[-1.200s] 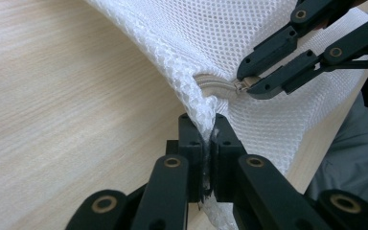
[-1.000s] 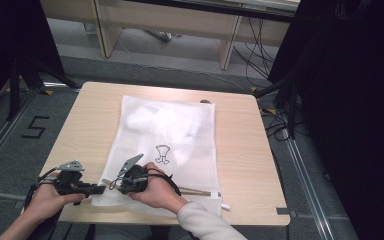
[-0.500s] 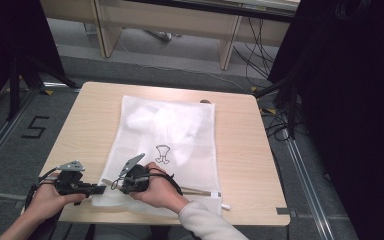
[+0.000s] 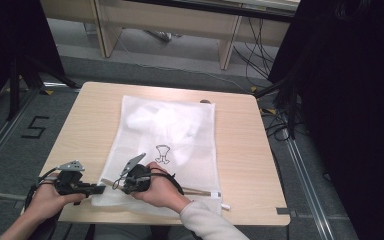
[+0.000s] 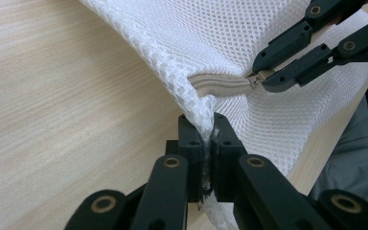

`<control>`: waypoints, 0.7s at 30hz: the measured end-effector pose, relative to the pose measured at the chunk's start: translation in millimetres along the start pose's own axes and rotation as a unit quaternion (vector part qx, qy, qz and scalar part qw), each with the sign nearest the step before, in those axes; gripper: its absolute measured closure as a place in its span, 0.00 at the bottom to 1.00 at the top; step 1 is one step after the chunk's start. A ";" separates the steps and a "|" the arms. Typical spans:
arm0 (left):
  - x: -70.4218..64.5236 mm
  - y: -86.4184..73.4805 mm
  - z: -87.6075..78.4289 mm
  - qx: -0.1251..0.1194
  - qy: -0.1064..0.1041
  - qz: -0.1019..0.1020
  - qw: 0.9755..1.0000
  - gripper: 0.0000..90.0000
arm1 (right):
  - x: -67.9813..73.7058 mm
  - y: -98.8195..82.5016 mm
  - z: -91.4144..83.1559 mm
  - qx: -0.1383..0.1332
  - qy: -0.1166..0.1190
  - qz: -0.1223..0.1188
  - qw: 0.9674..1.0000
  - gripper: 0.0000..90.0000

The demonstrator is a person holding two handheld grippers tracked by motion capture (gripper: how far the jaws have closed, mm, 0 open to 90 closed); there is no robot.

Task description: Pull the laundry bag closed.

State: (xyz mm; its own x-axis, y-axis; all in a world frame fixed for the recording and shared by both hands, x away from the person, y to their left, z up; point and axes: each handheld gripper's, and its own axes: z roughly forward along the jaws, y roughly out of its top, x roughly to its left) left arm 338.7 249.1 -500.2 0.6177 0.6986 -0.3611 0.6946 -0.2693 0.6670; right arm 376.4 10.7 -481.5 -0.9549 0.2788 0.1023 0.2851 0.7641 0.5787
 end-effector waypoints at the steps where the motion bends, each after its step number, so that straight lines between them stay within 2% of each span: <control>1: 0.2 0.0 0.1 0.001 -0.001 0.000 1.000 0.94 | -0.5 -0.2 0.1 0.000 0.000 -0.001 1.000 0.92; 3: 1.0 0.7 -1.0 0.012 -0.003 0.001 1.000 0.94 | -1.3 -0.4 0.6 -0.001 0.001 -0.008 1.000 0.92; 7: 0.9 0.6 -0.9 0.012 -0.003 0.001 1.000 0.94 | -1.5 -0.8 -1.0 0.004 0.000 -0.003 1.000 0.92; 14: 1.0 0.3 -0.7 0.013 0.000 0.001 1.000 0.94 | -1.5 -0.3 -1.6 0.006 0.001 -0.007 1.000 0.92; 15: 1.4 0.1 -0.6 0.012 -0.002 0.000 1.000 0.94 | -1.6 -1.2 -2.4 0.008 -0.001 0.001 1.000 0.92; 21: 1.0 -0.7 0.2 0.007 0.002 -0.004 1.000 0.94 | -2.3 -2.4 -3.2 0.015 -0.003 0.003 1.000 0.92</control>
State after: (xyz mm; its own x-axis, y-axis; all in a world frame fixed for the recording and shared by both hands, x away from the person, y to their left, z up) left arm 338.9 249.9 -501.1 0.6107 0.7033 -0.3639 0.7049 -0.2735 0.6544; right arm 377.6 6.4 -480.5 -0.9528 0.2863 0.1014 0.2931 0.7793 0.5538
